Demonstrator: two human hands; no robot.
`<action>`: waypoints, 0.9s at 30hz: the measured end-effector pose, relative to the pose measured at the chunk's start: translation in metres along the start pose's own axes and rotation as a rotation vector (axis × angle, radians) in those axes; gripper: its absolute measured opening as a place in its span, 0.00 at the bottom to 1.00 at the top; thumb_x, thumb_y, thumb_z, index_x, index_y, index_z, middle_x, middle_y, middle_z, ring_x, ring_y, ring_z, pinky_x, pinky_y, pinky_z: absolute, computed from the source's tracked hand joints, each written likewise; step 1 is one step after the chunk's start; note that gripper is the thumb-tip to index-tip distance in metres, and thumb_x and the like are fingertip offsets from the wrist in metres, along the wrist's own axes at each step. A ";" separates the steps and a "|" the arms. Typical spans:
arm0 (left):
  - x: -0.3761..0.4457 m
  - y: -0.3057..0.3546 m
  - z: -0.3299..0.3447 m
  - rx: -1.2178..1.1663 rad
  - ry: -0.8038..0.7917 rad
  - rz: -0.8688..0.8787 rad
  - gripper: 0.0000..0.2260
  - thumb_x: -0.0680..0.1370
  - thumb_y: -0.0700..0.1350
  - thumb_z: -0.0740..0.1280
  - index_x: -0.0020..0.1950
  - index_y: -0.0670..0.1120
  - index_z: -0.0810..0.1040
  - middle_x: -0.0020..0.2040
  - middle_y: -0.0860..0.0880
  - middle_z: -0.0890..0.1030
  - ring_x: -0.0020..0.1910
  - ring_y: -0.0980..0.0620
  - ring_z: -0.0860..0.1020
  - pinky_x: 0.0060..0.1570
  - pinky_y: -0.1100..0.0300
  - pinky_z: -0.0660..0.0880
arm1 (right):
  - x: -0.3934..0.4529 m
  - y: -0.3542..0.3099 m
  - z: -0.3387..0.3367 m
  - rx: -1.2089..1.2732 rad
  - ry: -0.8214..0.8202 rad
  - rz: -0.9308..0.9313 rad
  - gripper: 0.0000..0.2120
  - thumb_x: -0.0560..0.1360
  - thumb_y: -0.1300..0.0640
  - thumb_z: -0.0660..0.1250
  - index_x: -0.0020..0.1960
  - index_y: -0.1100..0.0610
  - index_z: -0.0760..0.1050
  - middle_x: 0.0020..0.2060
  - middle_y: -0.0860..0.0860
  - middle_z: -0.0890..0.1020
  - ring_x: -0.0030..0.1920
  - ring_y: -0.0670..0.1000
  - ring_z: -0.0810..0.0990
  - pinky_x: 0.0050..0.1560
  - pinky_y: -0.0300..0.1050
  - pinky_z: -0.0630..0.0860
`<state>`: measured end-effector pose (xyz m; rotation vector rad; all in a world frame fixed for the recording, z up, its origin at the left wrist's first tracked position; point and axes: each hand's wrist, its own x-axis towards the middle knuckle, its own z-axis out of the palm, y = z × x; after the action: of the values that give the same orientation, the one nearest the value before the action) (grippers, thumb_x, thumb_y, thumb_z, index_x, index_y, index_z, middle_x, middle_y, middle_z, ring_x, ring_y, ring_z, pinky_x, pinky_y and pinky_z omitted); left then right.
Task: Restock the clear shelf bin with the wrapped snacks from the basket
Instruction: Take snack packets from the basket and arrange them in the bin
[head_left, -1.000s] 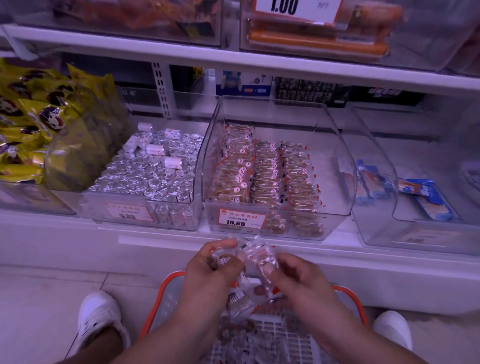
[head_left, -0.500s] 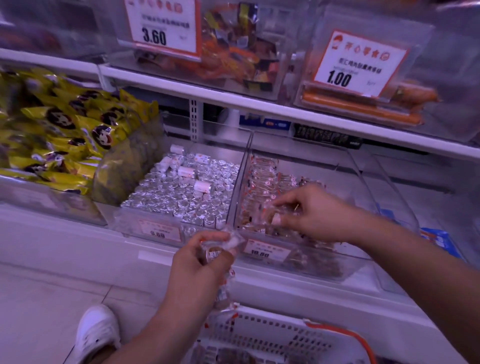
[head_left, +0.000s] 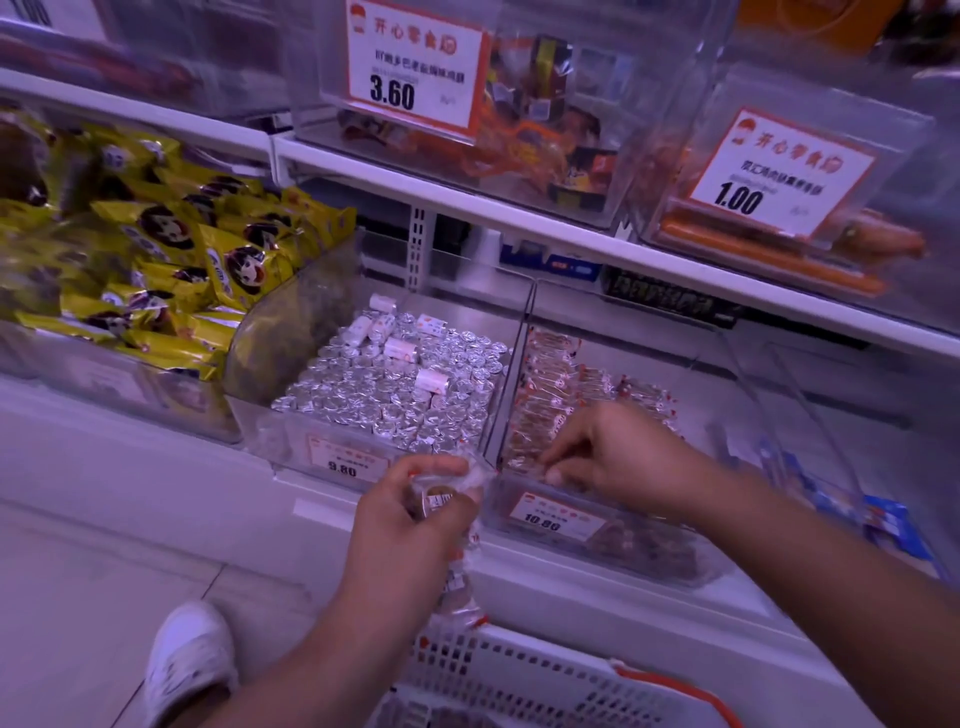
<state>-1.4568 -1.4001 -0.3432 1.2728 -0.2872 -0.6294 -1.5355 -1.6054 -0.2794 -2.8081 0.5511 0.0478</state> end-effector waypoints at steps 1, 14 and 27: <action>0.000 0.000 0.001 0.002 0.007 0.005 0.07 0.75 0.39 0.74 0.47 0.51 0.82 0.30 0.47 0.75 0.26 0.50 0.73 0.23 0.63 0.69 | 0.005 0.000 0.001 0.016 0.003 0.030 0.05 0.68 0.50 0.78 0.42 0.48 0.85 0.34 0.41 0.84 0.33 0.36 0.79 0.36 0.34 0.71; 0.003 0.000 0.005 -0.028 0.009 -0.006 0.06 0.74 0.40 0.75 0.46 0.51 0.82 0.31 0.45 0.78 0.25 0.51 0.73 0.23 0.62 0.70 | -0.011 0.018 0.010 0.127 0.259 -0.019 0.07 0.75 0.51 0.72 0.53 0.47 0.84 0.46 0.46 0.81 0.46 0.45 0.79 0.50 0.42 0.74; 0.002 -0.003 0.009 -0.042 -0.009 -0.024 0.06 0.75 0.39 0.74 0.47 0.50 0.82 0.32 0.42 0.76 0.30 0.48 0.70 0.25 0.61 0.69 | 0.016 0.004 0.021 0.187 0.046 0.044 0.06 0.69 0.59 0.78 0.39 0.49 0.84 0.33 0.41 0.83 0.34 0.38 0.80 0.37 0.38 0.76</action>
<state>-1.4611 -1.4092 -0.3441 1.2349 -0.2649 -0.6589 -1.5215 -1.6091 -0.3023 -2.6211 0.5961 -0.0567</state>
